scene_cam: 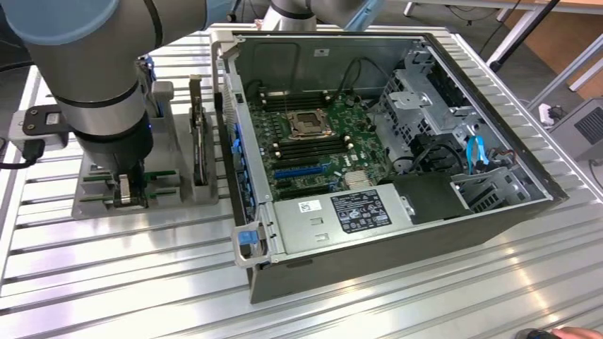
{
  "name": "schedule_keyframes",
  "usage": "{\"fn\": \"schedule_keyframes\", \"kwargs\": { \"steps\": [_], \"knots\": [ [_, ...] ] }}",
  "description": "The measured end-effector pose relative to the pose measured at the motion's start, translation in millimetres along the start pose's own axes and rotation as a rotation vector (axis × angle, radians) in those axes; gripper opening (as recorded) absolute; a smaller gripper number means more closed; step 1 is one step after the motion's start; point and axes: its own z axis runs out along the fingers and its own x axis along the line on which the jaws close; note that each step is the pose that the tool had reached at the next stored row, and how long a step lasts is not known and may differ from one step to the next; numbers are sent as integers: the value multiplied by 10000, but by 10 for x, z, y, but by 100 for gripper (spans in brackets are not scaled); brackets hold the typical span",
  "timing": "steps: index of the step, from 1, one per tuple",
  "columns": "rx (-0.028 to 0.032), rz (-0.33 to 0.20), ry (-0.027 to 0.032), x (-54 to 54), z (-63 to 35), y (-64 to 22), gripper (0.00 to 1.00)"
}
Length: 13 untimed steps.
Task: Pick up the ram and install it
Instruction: 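Pick up the ram and move it above insertion slot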
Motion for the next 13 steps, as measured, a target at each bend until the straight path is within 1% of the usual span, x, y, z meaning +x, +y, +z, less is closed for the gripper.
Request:
{"fn": "schedule_keyframes", "kwargs": {
  "steps": [2,3,7,8,9,13],
  "knots": [
    [0,-1,0,1,20,15,42],
    [0,0,0,-1,42,73,42],
    [1,0,1,-4,75,166,42],
    [2,0,0,-5,83,207,42],
    [0,1,1,-5,85,229,42],
    [0,0,1,-5,88,233,42]
  ]
}}
